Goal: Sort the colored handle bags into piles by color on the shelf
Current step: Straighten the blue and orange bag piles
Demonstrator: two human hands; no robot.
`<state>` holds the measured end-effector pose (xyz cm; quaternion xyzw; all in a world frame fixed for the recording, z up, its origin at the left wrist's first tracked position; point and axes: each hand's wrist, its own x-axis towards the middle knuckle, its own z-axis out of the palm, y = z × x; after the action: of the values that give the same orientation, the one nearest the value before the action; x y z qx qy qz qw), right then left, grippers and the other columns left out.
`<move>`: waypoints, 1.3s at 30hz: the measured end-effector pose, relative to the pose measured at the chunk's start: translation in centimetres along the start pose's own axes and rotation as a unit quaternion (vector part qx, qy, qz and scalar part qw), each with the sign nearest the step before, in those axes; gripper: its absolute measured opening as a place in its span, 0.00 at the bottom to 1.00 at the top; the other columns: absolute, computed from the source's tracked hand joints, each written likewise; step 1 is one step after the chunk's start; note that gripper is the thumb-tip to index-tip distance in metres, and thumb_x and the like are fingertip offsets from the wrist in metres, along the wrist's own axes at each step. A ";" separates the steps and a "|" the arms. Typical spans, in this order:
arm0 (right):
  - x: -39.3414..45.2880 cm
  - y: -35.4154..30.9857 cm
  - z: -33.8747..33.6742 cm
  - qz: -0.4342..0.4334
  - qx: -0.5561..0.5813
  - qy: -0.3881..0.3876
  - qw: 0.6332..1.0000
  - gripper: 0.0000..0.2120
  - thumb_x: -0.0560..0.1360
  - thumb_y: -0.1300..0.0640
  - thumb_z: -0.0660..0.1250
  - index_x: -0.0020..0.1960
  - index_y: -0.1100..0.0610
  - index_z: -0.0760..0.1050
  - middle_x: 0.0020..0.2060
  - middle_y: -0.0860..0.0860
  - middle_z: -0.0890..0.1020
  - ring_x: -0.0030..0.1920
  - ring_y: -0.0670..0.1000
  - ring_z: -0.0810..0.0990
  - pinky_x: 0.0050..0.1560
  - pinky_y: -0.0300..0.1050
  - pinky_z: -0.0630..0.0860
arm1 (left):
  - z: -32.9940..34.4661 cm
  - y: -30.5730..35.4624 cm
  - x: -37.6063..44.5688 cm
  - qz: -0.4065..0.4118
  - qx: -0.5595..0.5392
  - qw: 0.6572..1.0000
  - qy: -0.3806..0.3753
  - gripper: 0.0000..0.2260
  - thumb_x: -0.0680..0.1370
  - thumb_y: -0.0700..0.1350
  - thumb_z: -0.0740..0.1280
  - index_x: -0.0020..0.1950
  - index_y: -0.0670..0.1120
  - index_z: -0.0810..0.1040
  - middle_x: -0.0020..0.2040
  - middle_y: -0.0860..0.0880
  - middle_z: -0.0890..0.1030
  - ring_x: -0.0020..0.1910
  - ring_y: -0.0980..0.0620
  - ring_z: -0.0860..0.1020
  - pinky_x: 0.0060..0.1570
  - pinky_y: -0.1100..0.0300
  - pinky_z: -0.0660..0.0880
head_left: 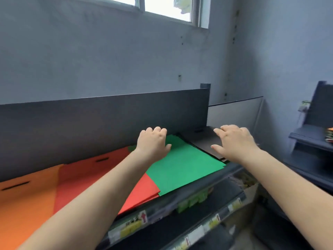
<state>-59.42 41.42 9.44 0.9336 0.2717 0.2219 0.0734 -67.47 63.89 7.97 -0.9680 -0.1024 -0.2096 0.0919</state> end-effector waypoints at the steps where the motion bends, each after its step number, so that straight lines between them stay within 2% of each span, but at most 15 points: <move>1: -0.3 1.7 0.3 0.017 -0.006 -0.008 1.000 0.27 0.77 0.39 0.56 0.71 0.52 0.64 0.66 0.51 0.71 0.67 0.53 0.68 0.62 0.50 0.66 | 0.1 1.6 1.3 0.018 -0.005 1.000 0.003 0.21 0.78 0.58 0.60 0.66 0.46 0.69 0.61 0.48 0.74 0.59 0.44 0.72 0.54 0.53 0.67; 11: -1.9 16.6 3.4 0.177 -0.052 -0.051 0.982 0.27 0.78 0.39 0.57 0.72 0.52 0.62 0.68 0.52 0.70 0.69 0.55 0.66 0.65 0.52 0.65 | 2.0 17.6 14.0 0.182 -0.072 0.980 0.028 0.22 0.77 0.56 0.61 0.67 0.47 0.67 0.64 0.47 0.72 0.63 0.45 0.70 0.57 0.53 0.65; 16: -2.0 23.7 4.4 0.257 -0.080 -0.065 0.961 0.27 0.78 0.40 0.57 0.71 0.53 0.63 0.68 0.52 0.69 0.69 0.55 0.65 0.66 0.51 0.64 | 2.5 25.8 20.1 0.251 -0.116 0.960 0.031 0.23 0.77 0.57 0.61 0.68 0.46 0.66 0.65 0.47 0.71 0.65 0.45 0.68 0.59 0.52 0.65; 24: -4.0 33.5 6.4 0.359 -0.105 -0.080 0.924 0.27 0.78 0.40 0.57 0.71 0.54 0.63 0.68 0.52 0.69 0.68 0.55 0.66 0.66 0.51 0.64 | 3.2 37.9 26.5 0.347 -0.150 0.925 0.042 0.20 0.78 0.56 0.60 0.66 0.47 0.67 0.64 0.47 0.72 0.63 0.44 0.70 0.58 0.52 0.65; 30: -5.8 41.3 9.4 0.400 -0.098 -0.101 0.906 0.27 0.78 0.40 0.57 0.71 0.54 0.63 0.68 0.53 0.69 0.68 0.55 0.66 0.67 0.52 0.64 | 4.7 47.0 29.7 0.378 -0.145 0.914 0.040 0.22 0.78 0.57 0.59 0.68 0.47 0.66 0.65 0.48 0.72 0.65 0.45 0.69 0.60 0.52 0.65; 39: -6.4 53.6 14.4 0.394 -0.088 -0.109 0.908 0.27 0.78 0.41 0.57 0.71 0.54 0.63 0.67 0.52 0.70 0.67 0.56 0.67 0.66 0.53 0.64 | 7.5 59.7 33.8 0.370 -0.151 0.916 0.029 0.22 0.79 0.58 0.59 0.68 0.47 0.66 0.65 0.48 0.72 0.63 0.46 0.71 0.58 0.53 0.67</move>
<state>-32.30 -7.37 8.02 0.9728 -0.1486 0.1525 0.0909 -20.28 13.48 7.56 -0.9327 0.2986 -0.2013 0.0188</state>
